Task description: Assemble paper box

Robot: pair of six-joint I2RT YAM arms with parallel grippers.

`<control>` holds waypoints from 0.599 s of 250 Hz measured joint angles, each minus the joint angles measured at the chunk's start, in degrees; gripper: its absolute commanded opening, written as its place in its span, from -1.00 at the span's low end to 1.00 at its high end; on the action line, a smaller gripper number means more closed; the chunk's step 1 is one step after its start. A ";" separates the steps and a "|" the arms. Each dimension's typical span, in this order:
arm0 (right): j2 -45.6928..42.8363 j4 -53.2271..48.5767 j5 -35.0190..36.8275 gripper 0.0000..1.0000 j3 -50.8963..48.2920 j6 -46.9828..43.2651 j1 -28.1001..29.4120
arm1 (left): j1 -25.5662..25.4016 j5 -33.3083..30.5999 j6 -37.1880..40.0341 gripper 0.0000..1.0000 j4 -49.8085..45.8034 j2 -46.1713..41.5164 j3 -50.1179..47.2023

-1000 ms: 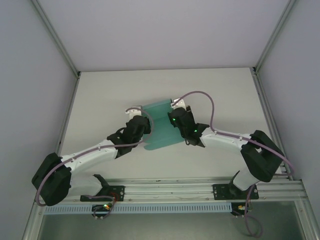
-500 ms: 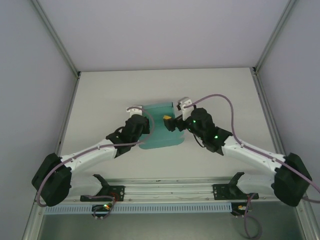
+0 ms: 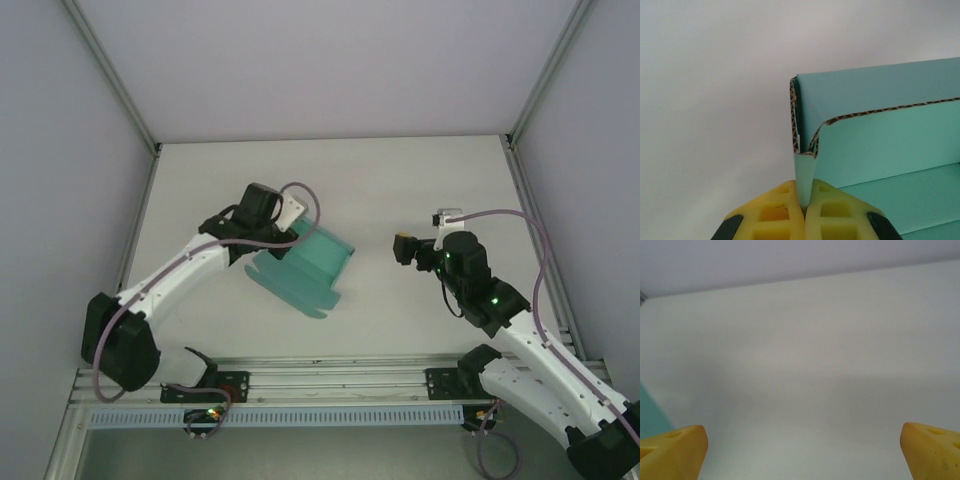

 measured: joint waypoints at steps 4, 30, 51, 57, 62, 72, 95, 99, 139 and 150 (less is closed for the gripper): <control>-0.11 -0.61 -0.17 0.99 0.00 0.02 -0.26 | -0.15 0.37 1.46 -1.00 -1.33 0.85 0.92; -0.15 -4.87 -2.16 0.99 0.00 0.33 -1.81 | -0.90 1.60 9.75 -1.00 -9.60 6.75 6.97; 0.46 -7.21 -3.98 0.99 -0.02 0.87 -2.47 | -1.97 0.11 15.17 -1.00 -15.91 12.31 13.09; 0.81 -7.58 -4.48 0.99 -0.02 1.07 -2.58 | -2.45 -0.52 16.37 -1.00 -17.35 13.79 14.86; 1.20 -7.85 -4.96 0.99 -0.02 1.25 -2.62 | -2.95 -1.20 17.46 -1.00 -18.73 15.21 16.52; 2.03 -8.35 -5.75 0.99 -0.02 1.46 -2.73 | -4.00 -2.64 19.23 -1.00 -21.14 18.01 19.61; 3.98 -9.57 -7.17 0.99 -0.02 1.75 -2.99 | -6.69 -6.99 22.60 -1.00 -25.14 25.03 26.38; 4.20 -9.70 -7.28 0.99 -0.02 1.79 -3.02 | -7.17 -8.00 23.12 -1.00 -25.55 26.51 27.43; 4.66 -10.78 -7.74 0.99 -0.02 1.90 -3.69 | -10.12 -15.13 25.75 -1.00 -28.09 37.83 33.38; 4.39 -10.80 -7.74 0.99 0.00 1.88 -3.85 | -10.36 -16.52 26.01 -1.00 -28.13 40.33 34.01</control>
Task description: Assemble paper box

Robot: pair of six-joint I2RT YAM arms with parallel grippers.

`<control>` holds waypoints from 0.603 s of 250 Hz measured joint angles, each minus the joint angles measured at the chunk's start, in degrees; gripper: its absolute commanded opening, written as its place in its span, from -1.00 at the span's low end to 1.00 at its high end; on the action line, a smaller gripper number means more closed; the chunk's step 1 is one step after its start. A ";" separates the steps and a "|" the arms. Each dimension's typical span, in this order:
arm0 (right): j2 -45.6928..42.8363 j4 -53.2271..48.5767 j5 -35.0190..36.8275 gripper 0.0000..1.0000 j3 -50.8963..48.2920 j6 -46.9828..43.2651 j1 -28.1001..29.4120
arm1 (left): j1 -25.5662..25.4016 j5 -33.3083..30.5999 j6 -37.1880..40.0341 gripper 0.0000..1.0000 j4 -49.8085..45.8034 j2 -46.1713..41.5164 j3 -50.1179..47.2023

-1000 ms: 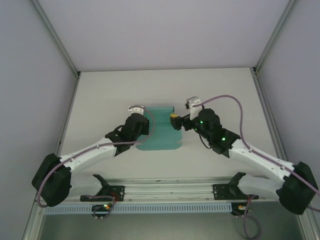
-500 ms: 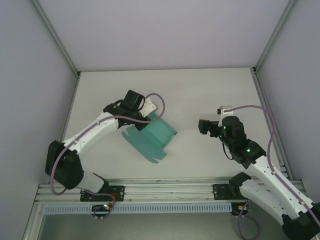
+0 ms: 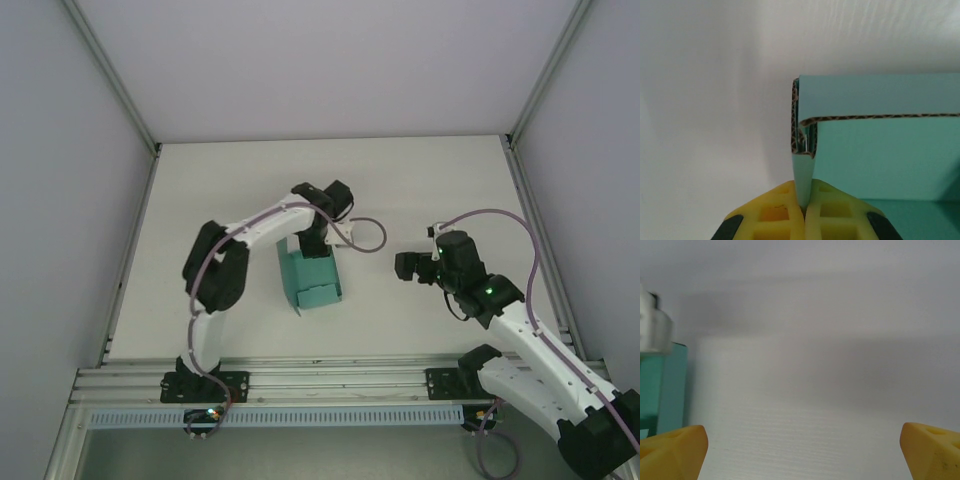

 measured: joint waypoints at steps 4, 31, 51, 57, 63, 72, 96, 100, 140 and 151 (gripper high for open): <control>-0.11 0.00 -0.02 0.99 -0.02 0.00 -0.07 | -0.02 -0.55 0.13 -1.00 -0.04 0.87 0.17; -1.25 0.02 -0.02 0.99 -0.02 -0.04 -0.63 | -0.79 -4.94 0.59 -1.00 -0.37 3.26 1.11; -1.88 0.04 0.00 0.99 -0.02 -0.09 -1.01 | -1.51 -7.28 1.01 -1.00 0.74 3.56 0.85; -1.99 0.04 0.00 0.99 -0.02 -0.22 -1.09 | -1.73 -7.78 1.07 -1.00 1.14 3.56 0.66; -2.03 0.04 0.00 0.99 -0.02 -0.24 -1.22 | -1.86 -8.28 1.09 -1.00 1.38 3.56 0.48; -2.05 0.07 -0.02 0.99 -0.02 -0.26 -1.40 | -2.14 -8.74 1.09 -1.00 1.55 3.56 0.37; -2.05 0.07 -0.39 0.99 -0.02 -0.42 -1.92 | -2.29 -9.53 1.07 -1.00 2.21 3.56 0.09; -2.05 0.07 -0.46 0.99 -0.02 -0.44 -2.01 | -2.32 -9.62 1.07 -1.00 2.25 3.56 0.04; -1.92 0.09 -0.85 0.99 -0.02 -0.44 -2.25 | -2.51 -10.58 1.03 -1.00 3.04 3.54 -0.50; -1.92 0.09 -0.87 0.99 -0.02 -0.44 -2.32 | -2.49 -10.75 0.98 -0.89 3.23 3.48 -0.63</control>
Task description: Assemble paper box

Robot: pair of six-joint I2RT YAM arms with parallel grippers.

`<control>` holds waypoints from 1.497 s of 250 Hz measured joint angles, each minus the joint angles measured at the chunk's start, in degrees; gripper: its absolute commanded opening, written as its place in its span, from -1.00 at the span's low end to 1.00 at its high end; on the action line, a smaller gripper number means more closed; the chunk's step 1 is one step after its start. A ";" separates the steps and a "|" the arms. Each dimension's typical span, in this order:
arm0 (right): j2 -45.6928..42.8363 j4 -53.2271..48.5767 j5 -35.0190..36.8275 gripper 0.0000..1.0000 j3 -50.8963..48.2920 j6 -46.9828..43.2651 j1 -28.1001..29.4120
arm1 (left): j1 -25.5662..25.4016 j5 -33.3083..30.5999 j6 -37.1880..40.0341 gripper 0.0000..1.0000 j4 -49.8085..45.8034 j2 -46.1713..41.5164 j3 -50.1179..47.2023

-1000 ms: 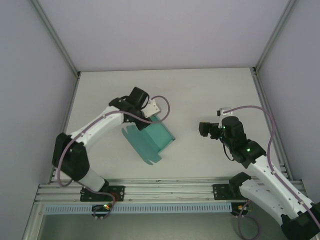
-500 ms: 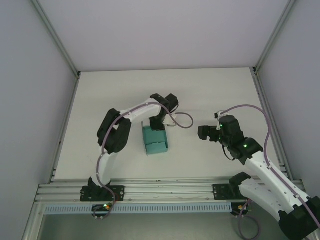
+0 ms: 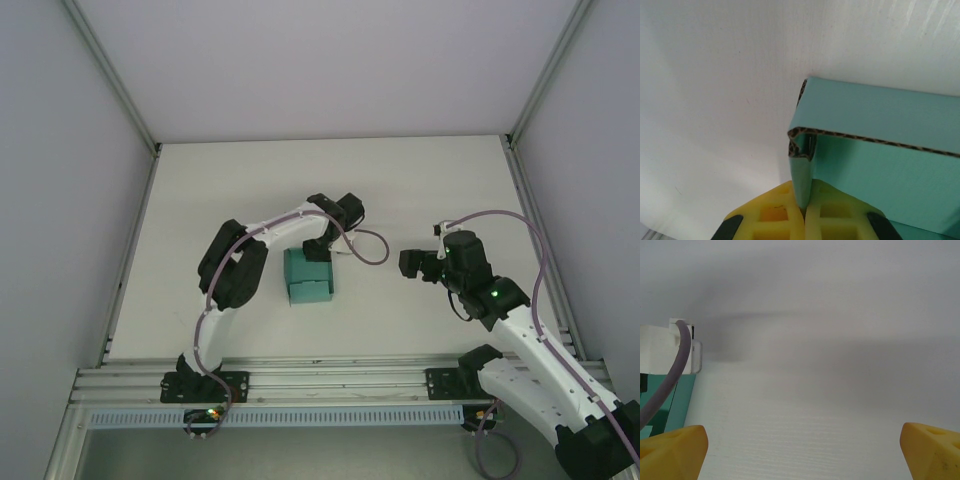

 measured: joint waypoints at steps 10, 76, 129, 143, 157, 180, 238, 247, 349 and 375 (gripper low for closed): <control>0.00 0.00 -0.02 0.99 0.00 0.00 -0.11 | 0.00 -0.07 -0.04 -0.77 0.13 -0.04 -0.09; -0.09 0.02 -0.66 0.99 0.00 0.02 -0.26 | 0.98 2.58 -0.83 -0.56 2.64 -0.09 -3.17; -1.70 0.02 -1.27 0.99 -0.39 0.00 -0.28 | 1.53 4.44 -0.83 -1.00 3.17 -0.11 -3.13; -2.14 0.02 -1.29 0.99 -0.39 0.00 -0.31 | 1.62 4.48 -0.94 -1.00 3.39 -0.11 -3.13; -2.47 0.02 -1.33 0.99 -0.39 -0.02 -0.33 | 1.79 3.76 -1.44 -1.00 4.31 -0.13 -3.21; -2.54 0.02 -1.44 0.99 -0.39 -0.20 -0.33 | 2.64 0.90 -4.02 -1.00 9.03 -1.64 -4.76; 0.11 2.67 -4.11 0.99 -0.37 0.11 -0.42 | 6.03 -12.63 -19.80 -1.00 20.74 -15.30 -6.10; 0.79 4.50 -5.62 0.99 -0.39 0.28 -0.42 | 6.05 -14.49 -22.08 -1.00 22.60 -18.36 -6.43; 17.22 29.73 -22.86 0.87 2.60 4.11 0.39 | -1.44 -29.31 -52.65 -1.00 29.31 -37.73 -21.07; 24.55 33.00 -25.55 0.72 6.95 4.44 2.43 | -1.46 -28.04 -58.42 -1.00 29.16 -39.63 -24.30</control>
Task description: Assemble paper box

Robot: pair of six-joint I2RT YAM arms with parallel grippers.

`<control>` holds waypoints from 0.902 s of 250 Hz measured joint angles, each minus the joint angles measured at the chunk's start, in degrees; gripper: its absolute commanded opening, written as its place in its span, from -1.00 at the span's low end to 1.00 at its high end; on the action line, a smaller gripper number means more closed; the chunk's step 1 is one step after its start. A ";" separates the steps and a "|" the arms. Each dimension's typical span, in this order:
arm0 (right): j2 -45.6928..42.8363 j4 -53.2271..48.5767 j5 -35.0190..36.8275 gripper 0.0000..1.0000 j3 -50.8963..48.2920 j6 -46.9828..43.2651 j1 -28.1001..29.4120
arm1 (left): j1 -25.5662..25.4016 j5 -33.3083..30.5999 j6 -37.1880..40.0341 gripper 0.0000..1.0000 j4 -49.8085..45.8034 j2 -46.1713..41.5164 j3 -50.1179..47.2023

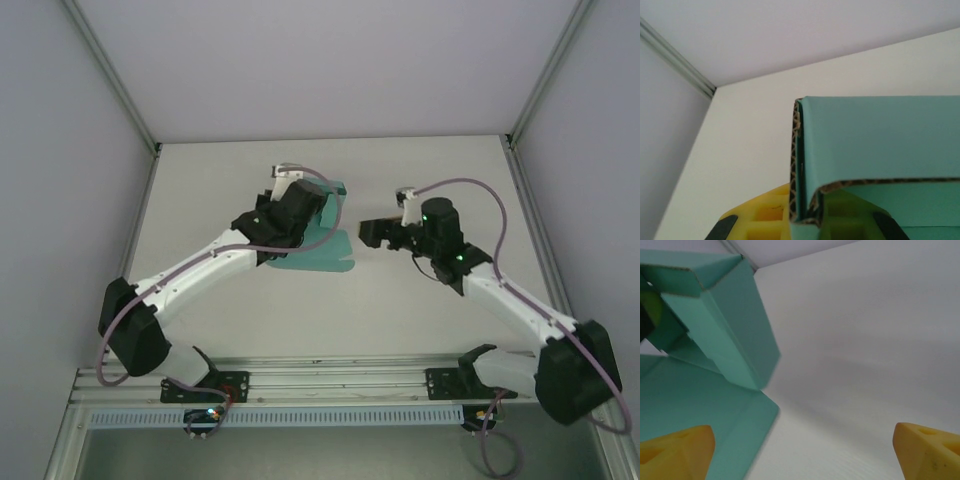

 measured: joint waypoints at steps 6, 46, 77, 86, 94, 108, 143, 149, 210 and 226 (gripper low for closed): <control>1.46 0.50 -0.52 0.70 0.85 -0.28 0.55 | -0.07 0.20 -0.98 -1.00 0.04 -0.42 -0.44; 10.19 3.02 -1.81 0.39 6.62 -1.70 4.02 | -0.90 0.61 -4.81 -1.00 0.09 -1.46 -0.92; 14.82 4.28 -1.68 0.19 9.60 -2.05 5.16 | -1.29 1.97 -5.70 -1.00 0.76 -1.55 -1.36; 15.85 4.61 -1.49 0.10 10.29 -2.32 5.20 | -1.29 2.45 -5.70 -1.00 1.14 -1.53 -1.70; 16.63 4.83 -1.22 0.05 10.86 -2.45 5.20 | -1.29 2.82 -5.70 -1.00 1.27 -1.53 -1.92; 17.59 4.79 -0.39 0.04 11.65 -2.93 5.33 | -1.27 3.34 -5.70 -1.00 1.36 -1.53 -2.21; 17.94 4.24 5.14 -0.23 12.81 -4.04 6.62 | -1.27 3.67 -5.75 -1.00 1.38 -1.53 -2.25; 17.94 4.09 6.25 -0.26 12.98 -4.52 6.93 | -1.27 3.67 -5.75 -1.00 1.38 -1.53 -2.25; 17.73 0.98 17.97 -0.69 13.53 -6.38 9.60 | -1.42 3.93 -7.82 -1.00 1.20 -0.02 -2.19; 17.70 -0.11 22.45 -0.86 13.64 -5.92 10.45 | -1.68 4.76 -9.07 -1.00 1.11 0.24 -2.19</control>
